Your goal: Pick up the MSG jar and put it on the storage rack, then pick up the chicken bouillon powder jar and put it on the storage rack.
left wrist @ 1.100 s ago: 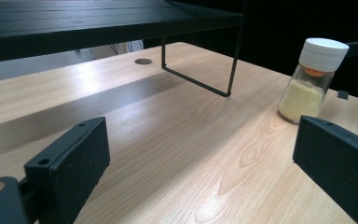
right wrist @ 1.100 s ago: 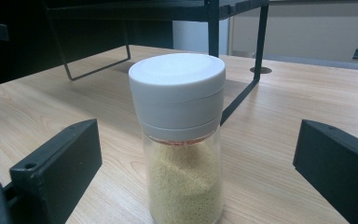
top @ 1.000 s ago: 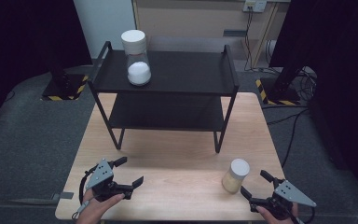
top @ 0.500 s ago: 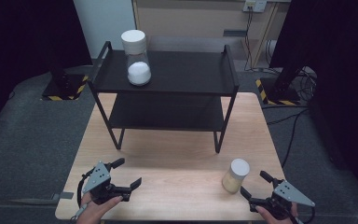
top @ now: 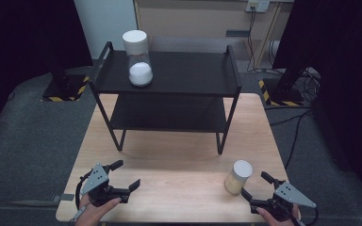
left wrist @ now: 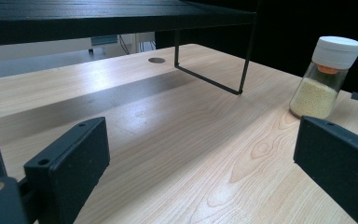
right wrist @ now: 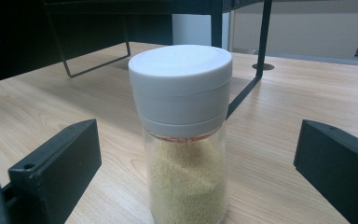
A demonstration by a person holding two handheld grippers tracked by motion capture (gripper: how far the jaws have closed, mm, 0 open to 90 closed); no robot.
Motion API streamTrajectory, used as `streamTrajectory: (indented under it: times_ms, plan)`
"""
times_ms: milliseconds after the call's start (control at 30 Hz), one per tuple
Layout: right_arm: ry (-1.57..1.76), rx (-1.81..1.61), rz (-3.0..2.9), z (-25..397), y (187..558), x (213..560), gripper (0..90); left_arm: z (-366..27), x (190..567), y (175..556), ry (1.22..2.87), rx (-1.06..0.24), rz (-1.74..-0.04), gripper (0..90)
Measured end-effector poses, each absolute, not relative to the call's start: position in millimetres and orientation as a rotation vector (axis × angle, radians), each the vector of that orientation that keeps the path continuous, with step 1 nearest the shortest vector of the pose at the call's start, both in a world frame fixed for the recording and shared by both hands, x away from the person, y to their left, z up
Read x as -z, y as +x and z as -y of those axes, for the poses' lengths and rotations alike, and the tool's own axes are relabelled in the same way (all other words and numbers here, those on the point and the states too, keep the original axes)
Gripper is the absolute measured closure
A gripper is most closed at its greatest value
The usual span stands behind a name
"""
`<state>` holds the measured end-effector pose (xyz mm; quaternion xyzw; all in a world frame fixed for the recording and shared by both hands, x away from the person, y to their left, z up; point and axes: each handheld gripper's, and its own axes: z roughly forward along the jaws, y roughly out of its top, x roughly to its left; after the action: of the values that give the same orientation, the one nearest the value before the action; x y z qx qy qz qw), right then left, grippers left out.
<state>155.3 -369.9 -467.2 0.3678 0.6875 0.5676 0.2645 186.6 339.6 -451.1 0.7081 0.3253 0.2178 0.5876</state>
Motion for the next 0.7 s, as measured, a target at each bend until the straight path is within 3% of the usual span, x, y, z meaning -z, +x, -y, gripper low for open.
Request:
streamTrajectory:
  times_ms: [700]
  plan:
    - [0.979, -1.537, -1.855, 364.1, 156.3, 461.8, 0.9, -337.2, 448.8, 186.7, 1.660, -0.506, -0.748, 2.0]
